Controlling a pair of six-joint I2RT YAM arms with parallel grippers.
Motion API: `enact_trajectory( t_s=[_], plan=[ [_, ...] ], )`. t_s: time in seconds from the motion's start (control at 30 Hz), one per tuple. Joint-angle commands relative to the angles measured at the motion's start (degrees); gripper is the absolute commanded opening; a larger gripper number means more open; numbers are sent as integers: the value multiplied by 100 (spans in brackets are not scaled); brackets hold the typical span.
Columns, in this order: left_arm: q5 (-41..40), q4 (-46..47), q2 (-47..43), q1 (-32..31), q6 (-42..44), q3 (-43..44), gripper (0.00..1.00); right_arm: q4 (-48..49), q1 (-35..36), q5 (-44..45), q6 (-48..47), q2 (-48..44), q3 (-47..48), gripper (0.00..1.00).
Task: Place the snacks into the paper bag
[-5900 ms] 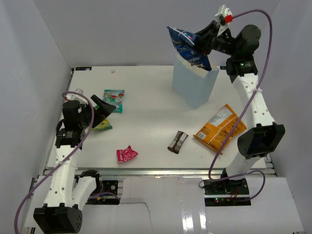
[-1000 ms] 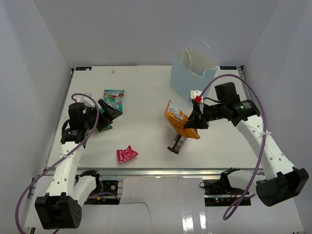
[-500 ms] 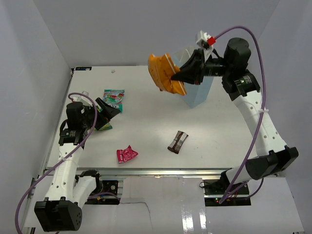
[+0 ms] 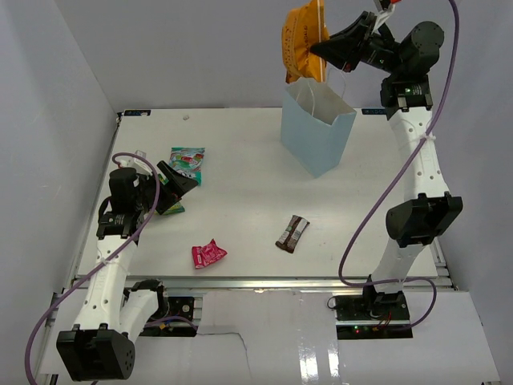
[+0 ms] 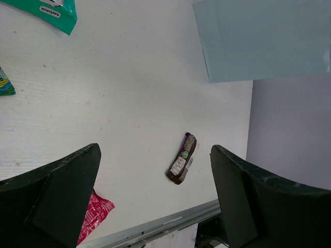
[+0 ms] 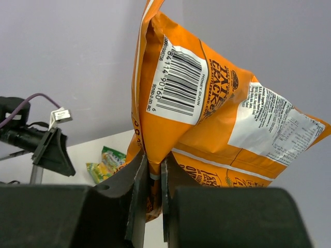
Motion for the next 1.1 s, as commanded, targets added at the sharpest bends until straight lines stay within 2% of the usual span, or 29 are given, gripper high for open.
enact_trajectory(
  t_s=[0.0,0.23,0.43,0.6,0.67,0.9,1.07],
  plan=[
    [-19,-11,12,-29,34,229,98,825,-243,308,238,19,578,8],
    [-19,50,47,-29,8,176,98,764,-603,282,176,142,298,8],
    [-19,59,38,-29,25,168,98,562,-973,-385,71,19,-247,8],
    [8,121,73,-29,-1,115,98,-446,-1017,-887,-736,-209,-722,8],
    [25,138,109,-29,-1,124,98,-694,-1060,-835,-1105,-262,-854,8],
    [51,165,161,-29,34,124,98,-2538,-1078,-580,-2494,-166,-837,8],
    [60,174,153,-29,17,97,98,-3295,-1078,-456,-3302,-87,-863,8]
  ],
)
